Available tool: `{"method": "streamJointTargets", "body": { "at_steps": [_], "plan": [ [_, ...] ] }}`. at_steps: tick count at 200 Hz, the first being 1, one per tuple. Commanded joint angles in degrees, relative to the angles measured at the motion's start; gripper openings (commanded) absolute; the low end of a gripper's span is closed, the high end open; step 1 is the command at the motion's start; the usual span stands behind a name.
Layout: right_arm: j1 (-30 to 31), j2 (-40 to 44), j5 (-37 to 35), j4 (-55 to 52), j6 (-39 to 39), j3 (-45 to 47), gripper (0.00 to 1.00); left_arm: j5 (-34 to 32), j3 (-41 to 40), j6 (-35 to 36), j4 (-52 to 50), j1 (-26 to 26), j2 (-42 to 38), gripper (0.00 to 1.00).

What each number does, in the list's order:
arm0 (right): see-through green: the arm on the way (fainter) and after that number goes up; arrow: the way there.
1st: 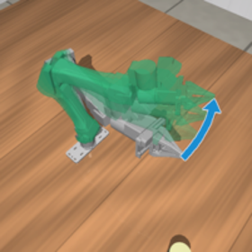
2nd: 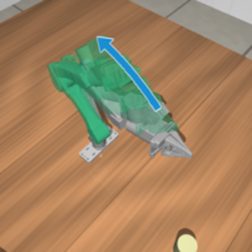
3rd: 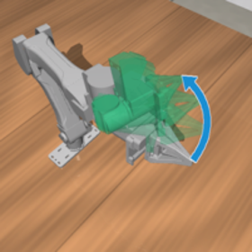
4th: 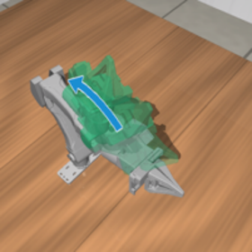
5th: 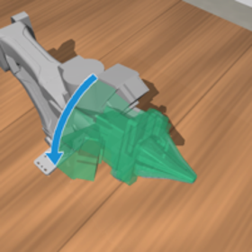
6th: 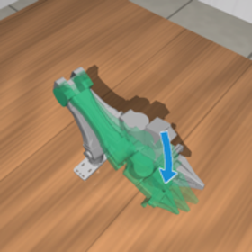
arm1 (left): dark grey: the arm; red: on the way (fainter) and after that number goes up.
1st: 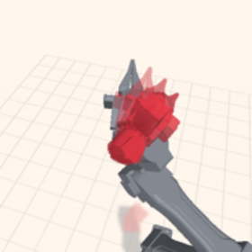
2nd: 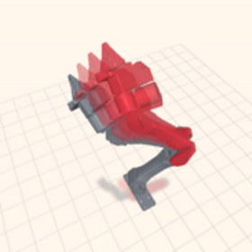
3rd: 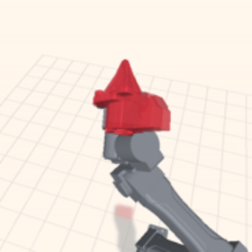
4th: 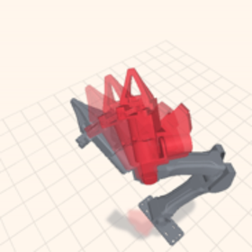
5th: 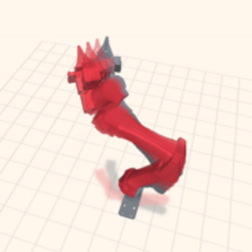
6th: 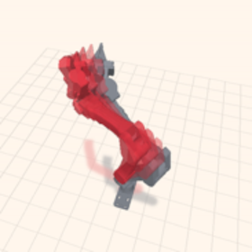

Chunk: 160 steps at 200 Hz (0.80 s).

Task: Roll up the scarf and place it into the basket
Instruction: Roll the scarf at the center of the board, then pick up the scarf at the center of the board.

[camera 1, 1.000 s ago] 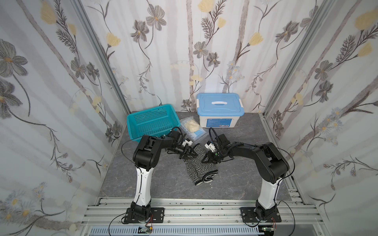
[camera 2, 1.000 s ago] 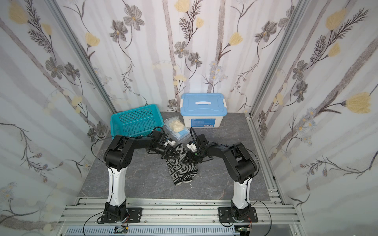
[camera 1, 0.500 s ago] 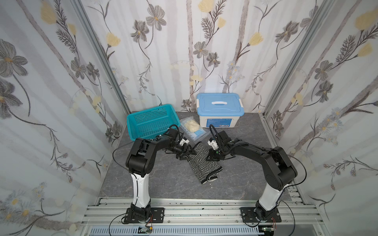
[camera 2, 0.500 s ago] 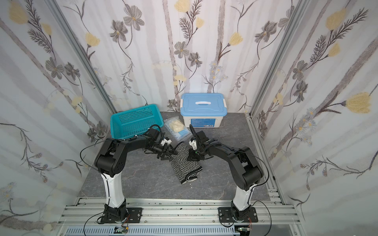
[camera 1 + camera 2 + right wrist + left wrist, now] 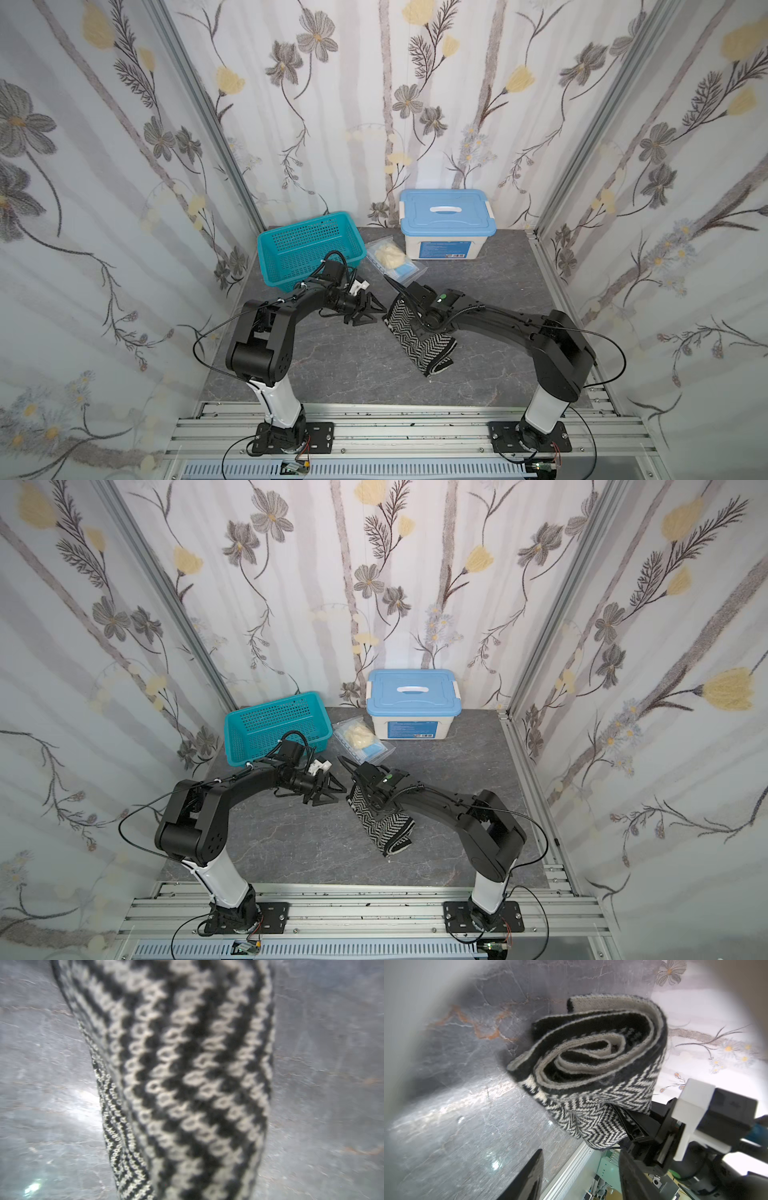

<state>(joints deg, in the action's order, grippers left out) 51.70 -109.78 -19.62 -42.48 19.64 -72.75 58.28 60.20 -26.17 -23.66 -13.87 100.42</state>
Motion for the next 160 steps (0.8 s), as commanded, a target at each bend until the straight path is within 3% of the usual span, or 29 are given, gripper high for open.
{"method": "streamJointTargets", "body": {
  "at_steps": [1, 39, 89, 126, 160],
  "plan": [
    [4.5, 0.3, -16.3, -3.1, 0.8, -0.6, 0.0, 3.3, -0.1, -2.2, 2.0, 1.4, -0.6, 0.54],
    [10.8, -3.7, -26.2, -3.8, 1.5, -0.1, 0.0, 5.0, 1.0, -3.5, 2.1, 1.8, -2.1, 0.51],
    [11.6, -8.4, -26.5, -0.9, 2.7, 0.5, 0.0, 6.1, 0.4, -5.2, 2.7, 2.6, -4.1, 0.49],
    [9.9, -5.4, -16.8, 5.0, 2.3, 4.8, 0.0, 4.2, -0.5, -4.7, 1.5, 3.1, -3.3, 0.62],
    [4.0, -1.6, 0.7, 13.0, 3.6, 11.2, 0.0, 2.2, -1.2, -4.9, 0.3, 4.2, -1.4, 0.65]
  ]
}}
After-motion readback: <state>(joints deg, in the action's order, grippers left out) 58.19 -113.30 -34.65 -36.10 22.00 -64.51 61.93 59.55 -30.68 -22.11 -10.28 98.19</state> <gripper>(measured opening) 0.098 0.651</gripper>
